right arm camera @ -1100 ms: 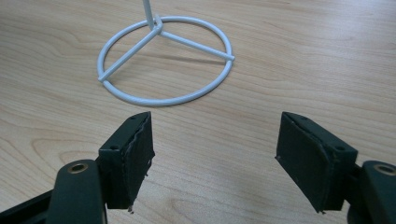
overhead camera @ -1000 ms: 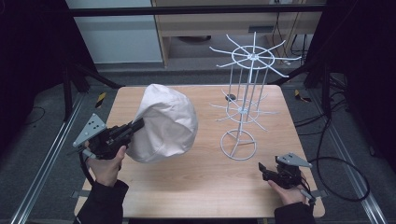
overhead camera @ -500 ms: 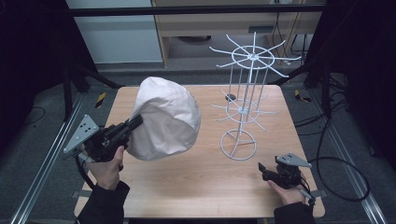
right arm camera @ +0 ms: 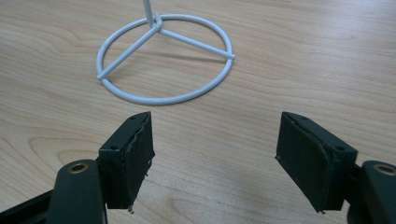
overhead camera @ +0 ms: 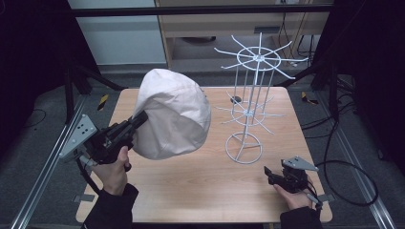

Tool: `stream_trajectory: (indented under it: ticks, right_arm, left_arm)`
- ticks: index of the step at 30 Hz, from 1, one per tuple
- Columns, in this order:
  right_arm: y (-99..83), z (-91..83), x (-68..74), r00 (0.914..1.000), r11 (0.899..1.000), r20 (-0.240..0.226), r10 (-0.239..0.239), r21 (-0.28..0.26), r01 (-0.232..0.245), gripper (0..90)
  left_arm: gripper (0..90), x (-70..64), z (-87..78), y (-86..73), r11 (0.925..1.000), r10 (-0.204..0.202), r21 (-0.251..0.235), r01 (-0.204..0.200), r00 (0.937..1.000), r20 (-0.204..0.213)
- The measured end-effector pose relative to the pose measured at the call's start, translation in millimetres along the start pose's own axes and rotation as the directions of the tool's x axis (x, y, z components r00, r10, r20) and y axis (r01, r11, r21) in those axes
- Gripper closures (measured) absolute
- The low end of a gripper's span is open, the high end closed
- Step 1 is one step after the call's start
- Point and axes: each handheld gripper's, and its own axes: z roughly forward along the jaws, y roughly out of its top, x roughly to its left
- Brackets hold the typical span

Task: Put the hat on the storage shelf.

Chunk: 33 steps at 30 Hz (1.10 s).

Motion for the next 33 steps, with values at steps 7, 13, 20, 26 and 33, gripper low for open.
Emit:
stream_trajectory:
  ticks: [7,13,20,26,33]
  right_arm:
    - [0.3,-0.6,0.3,1.0000,1.000,-0.003,0.006,0.000,-0.006,27.4]
    - [0.4,-0.5,0.3,1.0000,1.000,-0.004,0.006,0.000,-0.006,27.4]
    - [0.4,-0.4,0.3,1.0000,1.000,-0.006,0.007,-0.001,-0.007,27.4]
    - [0.5,-0.3,0.3,0.9999,1.000,-0.008,0.012,-0.002,-0.012,27.4]
    - [0.2,0.0,-0.1,0.9999,1.000,-0.010,0.004,-0.006,-0.004,27.4]
  left_arm:
    - [87.7,-4.1,4.3,14.3,0.9983,-0.011,-0.058,0.011,0.9999,0.002]
    - [87.7,-6.0,10.3,22.3,0.9957,-0.029,-0.088,0.030,0.9995,0.010]
    - [87.7,-7.3,18.5,29.0,0.9913,-0.048,-0.122,0.050,0.9987,0.016]
    - [87.7,-9.7,24.5,37.6,0.9869,-0.053,-0.151,0.056,0.9984,0.019]
    - [87.7,-12.7,33.2,52.6,0.9815,-0.047,-0.185,0.049,0.9988,0.014]
